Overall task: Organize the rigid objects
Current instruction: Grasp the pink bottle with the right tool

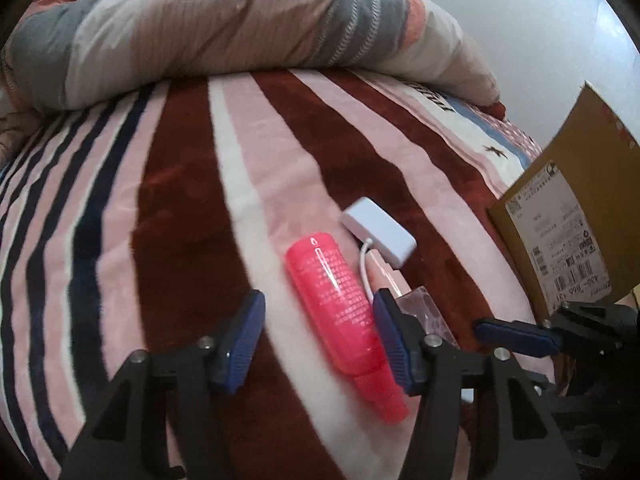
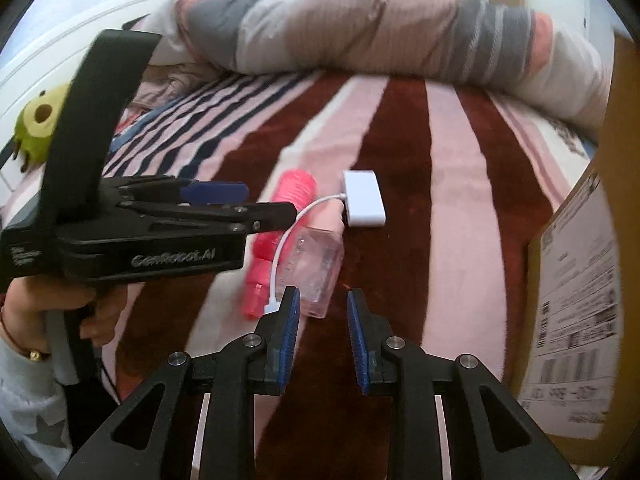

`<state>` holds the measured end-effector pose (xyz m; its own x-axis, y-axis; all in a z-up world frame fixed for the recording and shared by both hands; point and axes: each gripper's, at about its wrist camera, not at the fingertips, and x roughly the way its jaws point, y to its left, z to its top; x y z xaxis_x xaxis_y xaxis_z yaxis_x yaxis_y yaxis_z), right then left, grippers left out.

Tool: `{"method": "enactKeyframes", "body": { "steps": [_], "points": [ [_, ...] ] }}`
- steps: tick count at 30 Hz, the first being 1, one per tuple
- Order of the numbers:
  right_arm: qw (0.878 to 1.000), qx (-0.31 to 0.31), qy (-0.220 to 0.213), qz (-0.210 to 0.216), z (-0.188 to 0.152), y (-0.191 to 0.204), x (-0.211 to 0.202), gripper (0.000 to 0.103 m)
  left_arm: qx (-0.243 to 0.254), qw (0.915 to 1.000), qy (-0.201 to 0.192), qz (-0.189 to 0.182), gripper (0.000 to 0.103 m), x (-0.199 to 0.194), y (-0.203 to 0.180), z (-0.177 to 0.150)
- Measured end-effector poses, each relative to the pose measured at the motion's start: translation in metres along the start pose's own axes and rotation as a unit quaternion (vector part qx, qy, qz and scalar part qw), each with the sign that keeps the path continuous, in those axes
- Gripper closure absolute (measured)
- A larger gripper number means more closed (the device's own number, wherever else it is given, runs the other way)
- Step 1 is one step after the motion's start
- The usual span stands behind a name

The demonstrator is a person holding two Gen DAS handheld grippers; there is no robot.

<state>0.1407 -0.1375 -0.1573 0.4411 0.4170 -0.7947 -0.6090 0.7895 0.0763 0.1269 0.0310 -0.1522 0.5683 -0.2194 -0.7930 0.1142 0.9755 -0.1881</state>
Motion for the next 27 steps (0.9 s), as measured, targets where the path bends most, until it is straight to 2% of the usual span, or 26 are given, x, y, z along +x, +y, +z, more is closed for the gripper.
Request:
{"method": "enactKeyframes", "body": {
  "steps": [2,5,8,12,15,18,21,24,27],
  "points": [
    [1.0,0.007,-0.001,0.0,-0.001,-0.005,0.002,0.083,0.004,1.0,0.001,0.003,0.05,0.004,-0.003,0.001],
    [1.0,0.011,-0.005,-0.001,-0.001,-0.007,-0.002,0.083,-0.005,0.9998,0.006,-0.017,0.064,0.005,-0.003,0.0],
    [1.0,0.01,-0.016,-0.005,0.001,-0.006,-0.007,0.083,-0.005,0.9999,0.006,-0.014,0.066,0.005,-0.004,-0.002],
    [1.0,0.006,-0.023,-0.008,0.003,-0.003,-0.014,0.083,-0.013,0.9993,0.017,-0.031,0.069,0.001,0.004,-0.002],
    [1.0,-0.001,-0.03,0.008,0.005,0.001,-0.02,0.083,-0.003,0.9988,0.034,-0.036,0.071,-0.009,0.011,-0.005],
    [0.999,-0.021,-0.039,0.027,0.009,0.013,-0.023,0.083,-0.019,0.9981,0.037,-0.045,0.075,-0.021,0.024,-0.008],
    [0.997,-0.042,-0.031,0.057,0.013,0.03,-0.018,0.083,-0.029,0.998,0.033,-0.046,0.075,-0.026,0.035,-0.009],
    [0.996,-0.061,-0.011,0.063,0.015,0.046,-0.002,0.081,-0.049,0.9966,0.024,-0.061,0.075,-0.031,0.048,-0.009],
    [0.996,-0.059,0.014,0.066,0.02,0.053,0.021,0.071,-0.059,0.9954,0.011,-0.074,0.075,-0.035,0.056,-0.008]
  ]
}}
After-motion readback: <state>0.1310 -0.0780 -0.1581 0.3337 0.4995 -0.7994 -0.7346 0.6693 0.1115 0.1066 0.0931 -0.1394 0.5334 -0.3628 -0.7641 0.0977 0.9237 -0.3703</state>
